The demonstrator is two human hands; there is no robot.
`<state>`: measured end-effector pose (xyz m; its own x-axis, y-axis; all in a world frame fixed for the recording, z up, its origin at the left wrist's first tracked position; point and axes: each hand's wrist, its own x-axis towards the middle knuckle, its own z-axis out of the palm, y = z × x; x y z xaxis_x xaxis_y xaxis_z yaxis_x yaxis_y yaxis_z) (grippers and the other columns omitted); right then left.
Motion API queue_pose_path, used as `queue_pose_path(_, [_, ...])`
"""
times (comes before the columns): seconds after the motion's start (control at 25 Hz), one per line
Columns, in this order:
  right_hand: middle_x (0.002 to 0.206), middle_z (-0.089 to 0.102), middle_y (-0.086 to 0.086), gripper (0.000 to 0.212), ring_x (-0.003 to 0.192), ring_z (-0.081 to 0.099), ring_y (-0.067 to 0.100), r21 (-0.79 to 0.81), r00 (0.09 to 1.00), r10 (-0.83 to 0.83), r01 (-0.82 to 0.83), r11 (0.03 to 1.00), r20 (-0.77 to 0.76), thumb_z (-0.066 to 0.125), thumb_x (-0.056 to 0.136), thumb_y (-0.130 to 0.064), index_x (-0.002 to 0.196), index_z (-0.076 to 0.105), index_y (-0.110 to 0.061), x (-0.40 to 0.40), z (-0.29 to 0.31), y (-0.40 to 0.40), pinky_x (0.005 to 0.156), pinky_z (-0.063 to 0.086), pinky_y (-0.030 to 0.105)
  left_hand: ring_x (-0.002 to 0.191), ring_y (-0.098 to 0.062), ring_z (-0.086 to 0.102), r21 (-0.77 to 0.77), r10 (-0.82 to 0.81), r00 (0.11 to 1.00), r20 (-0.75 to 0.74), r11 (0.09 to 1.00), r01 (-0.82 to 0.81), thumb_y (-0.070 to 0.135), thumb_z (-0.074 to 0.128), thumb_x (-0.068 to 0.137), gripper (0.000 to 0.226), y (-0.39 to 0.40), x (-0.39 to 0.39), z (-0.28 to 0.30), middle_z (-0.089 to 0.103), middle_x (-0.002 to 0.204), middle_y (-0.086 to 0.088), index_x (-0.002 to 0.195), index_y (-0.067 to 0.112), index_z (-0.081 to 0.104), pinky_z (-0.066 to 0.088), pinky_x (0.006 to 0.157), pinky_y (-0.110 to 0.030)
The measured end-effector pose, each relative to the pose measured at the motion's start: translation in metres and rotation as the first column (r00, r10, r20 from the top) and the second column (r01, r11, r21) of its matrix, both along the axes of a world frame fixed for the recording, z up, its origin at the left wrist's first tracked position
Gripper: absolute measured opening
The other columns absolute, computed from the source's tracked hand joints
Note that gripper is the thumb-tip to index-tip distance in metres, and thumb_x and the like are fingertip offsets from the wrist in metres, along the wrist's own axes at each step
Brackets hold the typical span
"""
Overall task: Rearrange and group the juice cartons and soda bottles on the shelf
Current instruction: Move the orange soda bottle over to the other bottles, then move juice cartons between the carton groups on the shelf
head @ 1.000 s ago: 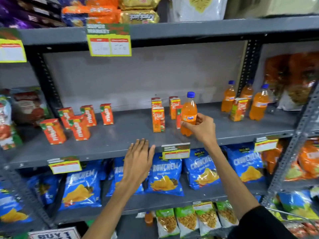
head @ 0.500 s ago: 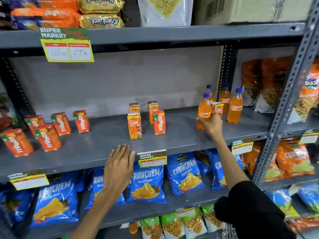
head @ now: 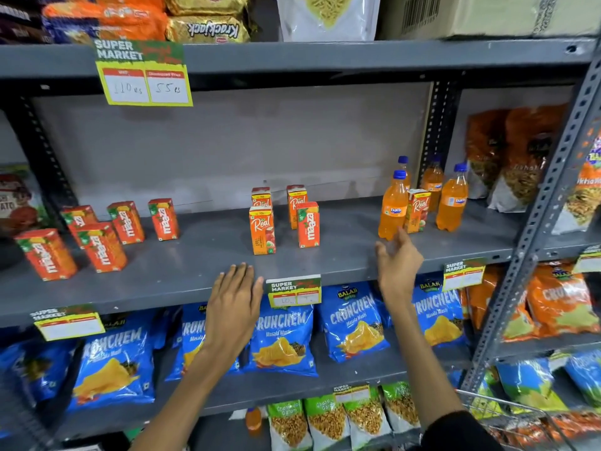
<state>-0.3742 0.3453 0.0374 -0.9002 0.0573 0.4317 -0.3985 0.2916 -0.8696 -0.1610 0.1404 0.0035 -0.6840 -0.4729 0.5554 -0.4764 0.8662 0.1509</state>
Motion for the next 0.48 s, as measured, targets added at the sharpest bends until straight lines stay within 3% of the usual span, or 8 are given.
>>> queue_pose_path(0.12, [0.112, 0.072, 0.006, 0.053, 0.098, 0.068, 0.014, -0.018, 0.994, 0.108, -0.108, 0.994, 0.009, 0.070, 0.092, -0.014, 0.141, 0.054, -0.007, 0.025, -0.002, -0.033, 0.095, 0.058, 0.034, 0.132, -0.031, 0.057, 0.004, -0.011, 1.000, 0.006, 1.000, 0.011, 0.043, 0.024, 0.103, 0.063, 0.001, 0.003, 0.002, 0.064, 0.137, -0.015, 0.133, 0.003, 0.062, 0.039, 0.116, -0.047])
queue_pose_path(0.24, [0.121, 0.069, 0.013, 0.067, 0.109, 0.067, 0.021, 0.047, 0.974, 0.211, -0.216, 0.975, 0.085, 0.079, 0.084, -0.025, 0.141, 0.053, -0.002, 0.027, 0.016, -0.071, 0.095, 0.053, 0.028, 0.133, -0.031, 0.056, 0.001, -0.009, 1.000, 0.017, 1.000, 0.009, 0.043, 0.024, 0.103, 0.063, 0.000, 0.008, 0.003, 0.064, 0.138, -0.015, 0.134, 0.003, 0.061, 0.038, 0.117, -0.046])
queue_pose_path(0.32, [0.123, 0.068, 0.017, 0.073, 0.112, 0.066, 0.026, 0.069, 0.953, 0.267, -0.279, 0.958, 0.144, 0.084, 0.079, -0.030, 0.138, 0.054, 0.003, 0.026, 0.026, -0.095, 0.084, 0.048, 0.025, 0.134, -0.031, 0.056, 0.000, 0.007, 1.000, 0.026, 1.000, -0.007, 0.042, 0.024, 0.103, 0.063, -0.001, 0.012, 0.003, 0.063, 0.139, -0.016, 0.135, 0.002, 0.060, 0.038, 0.118, -0.046])
queue_pose_path(0.4, [0.117, 0.070, 0.017, 0.064, 0.103, 0.070, 0.026, 0.080, 0.936, 0.294, -0.314, 0.946, 0.195, 0.087, 0.075, -0.030, 0.123, 0.059, 0.002, 0.024, 0.028, -0.116, 0.074, 0.048, 0.025, 0.134, -0.031, 0.055, 0.001, 0.025, 0.999, 0.037, 1.000, -0.025, 0.041, 0.028, 0.104, 0.060, -0.003, 0.013, 0.004, 0.063, 0.139, -0.016, 0.135, 0.002, 0.060, 0.038, 0.118, -0.046])
queue_pose_path(0.48, [0.115, 0.072, 0.015, 0.056, 0.101, 0.071, 0.026, 0.082, 0.933, 0.287, -0.311, 0.947, 0.216, 0.087, 0.075, -0.028, 0.117, 0.062, -0.001, 0.021, 0.028, -0.128, 0.073, 0.049, 0.026, 0.136, -0.030, 0.054, 0.009, 0.033, 0.998, 0.049, 0.999, -0.034, 0.039, 0.033, 0.106, 0.054, -0.004, 0.012, 0.004, 0.062, 0.141, -0.015, 0.136, 0.002, 0.059, 0.036, 0.119, -0.045])
